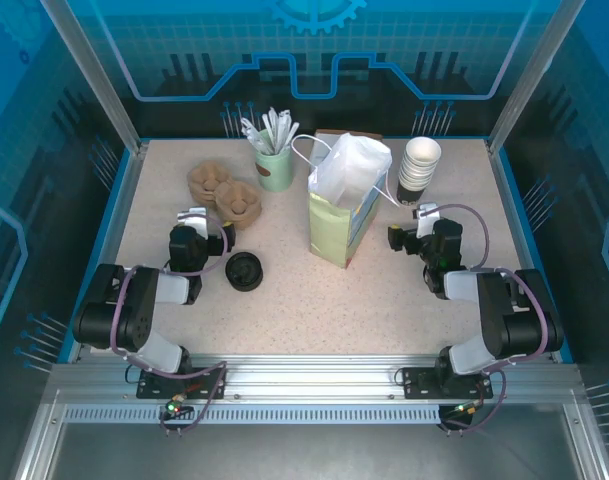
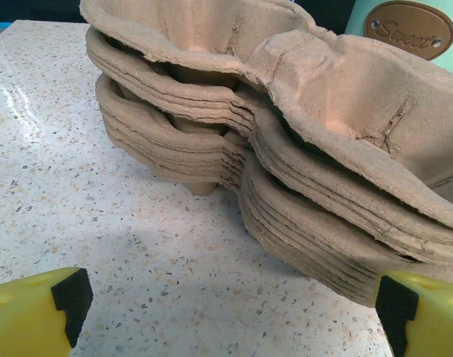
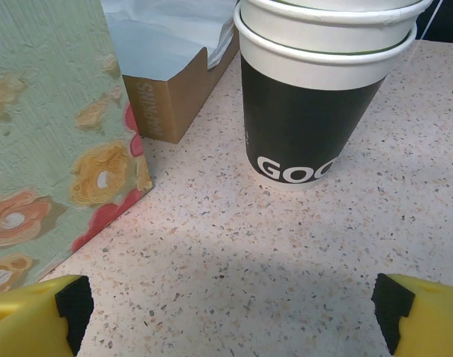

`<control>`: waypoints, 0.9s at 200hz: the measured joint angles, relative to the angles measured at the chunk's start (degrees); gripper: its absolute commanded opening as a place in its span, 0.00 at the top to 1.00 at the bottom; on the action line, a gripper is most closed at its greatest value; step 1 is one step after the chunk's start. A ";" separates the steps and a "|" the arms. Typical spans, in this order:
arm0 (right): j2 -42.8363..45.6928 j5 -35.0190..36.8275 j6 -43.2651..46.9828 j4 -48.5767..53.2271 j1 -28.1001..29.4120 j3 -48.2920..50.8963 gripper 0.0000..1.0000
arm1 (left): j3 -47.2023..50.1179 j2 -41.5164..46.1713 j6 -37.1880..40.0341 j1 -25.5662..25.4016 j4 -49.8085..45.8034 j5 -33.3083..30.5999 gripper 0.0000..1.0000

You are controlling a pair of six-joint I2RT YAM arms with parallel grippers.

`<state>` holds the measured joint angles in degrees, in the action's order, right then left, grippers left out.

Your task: Pack the takeout coffee

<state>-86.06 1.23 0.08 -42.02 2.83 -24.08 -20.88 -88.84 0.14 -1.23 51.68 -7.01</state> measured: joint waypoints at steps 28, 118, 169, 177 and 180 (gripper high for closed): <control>0.00 0.00 0.00 0.00 0.00 0.00 0.00 | 0.00 0.00 0.00 0.00 0.00 0.02 0.01; 0.00 0.00 0.00 0.00 0.00 0.00 0.00 | 0.00 0.00 0.00 0.00 0.00 0.02 0.01; 0.02 -0.24 0.00 1.33 0.00 -0.57 0.00 | 2.01 0.07 -0.04 0.00 4.17 -0.44 0.01; 0.20 -0.22 -0.02 2.67 -0.02 -1.18 0.00 | 3.69 0.42 -0.13 0.00 6.12 -0.87 0.01; 0.37 -0.22 -0.04 3.39 -0.04 -1.49 0.00 | 4.28 0.57 -0.15 0.00 6.64 -0.94 0.01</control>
<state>-85.69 1.02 0.03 -38.63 2.79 -25.56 -16.60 -88.27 -0.01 -1.23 58.33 -7.94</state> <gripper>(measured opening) 0.997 0.989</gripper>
